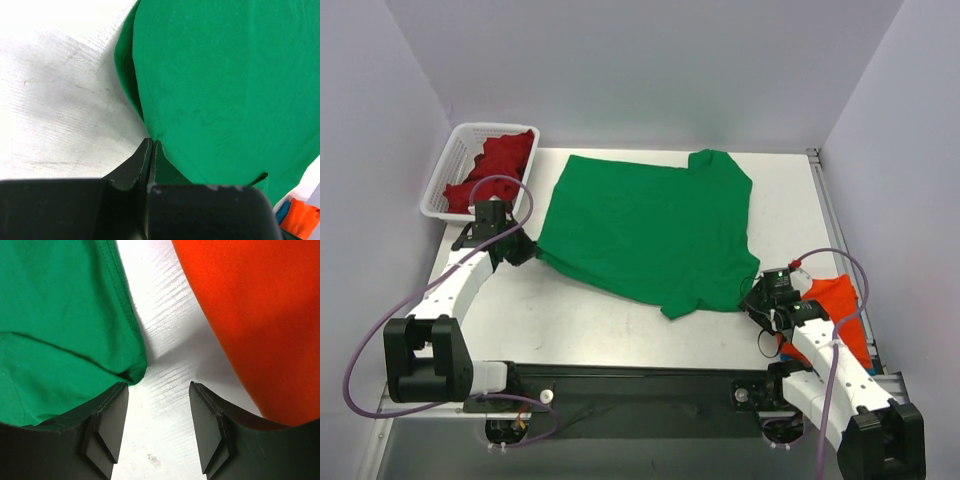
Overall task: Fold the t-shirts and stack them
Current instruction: Flatten out the tshirt, then grap the side of the flattened tshirt closest away from the robot with both arms
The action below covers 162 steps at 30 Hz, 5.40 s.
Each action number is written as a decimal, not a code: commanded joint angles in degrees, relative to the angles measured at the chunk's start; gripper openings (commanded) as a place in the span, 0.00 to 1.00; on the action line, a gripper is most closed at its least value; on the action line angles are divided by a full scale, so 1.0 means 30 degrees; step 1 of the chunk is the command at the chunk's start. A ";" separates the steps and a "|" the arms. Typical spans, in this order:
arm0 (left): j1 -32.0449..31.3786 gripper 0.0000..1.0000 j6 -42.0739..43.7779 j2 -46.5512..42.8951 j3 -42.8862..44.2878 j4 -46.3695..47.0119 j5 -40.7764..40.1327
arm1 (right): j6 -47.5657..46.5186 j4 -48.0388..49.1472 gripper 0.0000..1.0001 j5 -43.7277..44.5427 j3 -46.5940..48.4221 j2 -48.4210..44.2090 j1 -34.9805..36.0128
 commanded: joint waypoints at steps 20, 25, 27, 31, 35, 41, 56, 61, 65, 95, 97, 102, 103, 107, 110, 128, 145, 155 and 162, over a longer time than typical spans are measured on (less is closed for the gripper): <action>0.0112 0.00 0.0310 -0.0800 -0.0061 0.0309 0.0336 | 0.2359 0.3181 0.42 -0.0142 -0.0047 0.3366 -0.0651; 0.0142 0.00 0.0310 -0.0829 -0.0178 0.0338 0.0308 | 0.2535 0.4061 0.34 -0.0961 -0.0633 0.3690 -0.0622; 0.0141 0.00 0.0281 -0.0829 -0.0178 0.0280 0.0308 | 0.2535 0.4149 0.31 -0.0992 -0.0779 0.3719 -0.0622; 0.0142 0.00 0.0368 -0.0917 -0.0207 0.0310 0.0366 | 0.2215 0.4005 0.01 -0.1343 -0.0402 0.3398 -0.0651; 0.0141 0.00 0.0807 -0.1471 0.0551 -0.0422 0.0044 | 0.1280 0.1724 0.00 -0.1314 0.1997 0.1560 -0.0826; 0.0142 0.00 0.1569 -0.3316 0.2865 -0.2529 -0.0248 | -0.0595 -0.3462 0.00 -0.0377 0.8373 -0.2075 -0.1704; 0.0816 0.00 0.1512 -0.7772 1.5169 -0.8186 -0.0073 | -0.3119 -1.0645 0.00 0.1146 2.3210 -0.4485 -0.2176; 0.0844 0.00 0.0838 -0.6692 1.6286 -0.6725 0.0949 | -0.3646 -1.0179 0.00 0.2054 2.4825 -0.3081 -0.1444; 0.0816 0.00 0.0282 -0.4672 1.5937 -0.4471 0.2122 | -0.4085 -0.7751 0.00 0.2319 2.3544 -0.1472 -0.1178; 0.2163 0.00 -0.1068 0.6090 1.5451 0.1861 0.4704 | -0.1333 0.4237 0.00 -0.4329 1.6398 0.7592 -0.5659; 0.2134 0.00 -0.0892 0.4917 1.1713 0.2152 0.4234 | -0.1303 0.4208 0.00 -0.4798 1.3351 0.7208 -0.5923; 0.2017 0.00 -0.0393 0.3801 0.5984 0.3175 0.3357 | -0.1742 0.4441 0.00 -0.5707 0.8805 0.7819 -0.6451; 0.1843 0.00 -0.0393 0.3800 0.5221 0.3238 0.3210 | -0.1829 0.4616 0.00 -0.5854 0.7698 0.8111 -0.6510; 0.1549 0.00 -0.0597 0.3918 0.1942 0.3239 0.2390 | -0.2239 0.5204 0.00 -0.6293 0.6168 1.0012 -0.6686; 0.1373 0.00 -0.0979 0.3275 0.0472 0.3034 0.1686 | -0.2299 0.5204 0.00 -0.6850 0.5028 1.0487 -0.6833; 0.1284 0.00 -0.0276 -0.1123 -0.3635 0.1393 0.0542 | -0.3905 0.1217 0.40 -0.3194 0.3136 0.1489 -0.2504; 0.1196 0.01 -0.0393 -0.0828 -0.4543 0.1950 0.0542 | -0.8832 0.2949 0.50 -0.1549 1.2256 1.4761 0.3711; 0.1167 0.12 -0.0334 -0.0800 -0.4631 0.2097 0.0630 | -0.8452 0.2597 0.50 0.0062 1.3224 1.7107 0.5178; 0.1167 0.27 -0.0334 -0.0829 -0.4660 0.2068 0.0572 | -0.8217 0.2304 0.37 0.0589 1.3108 1.7138 0.5179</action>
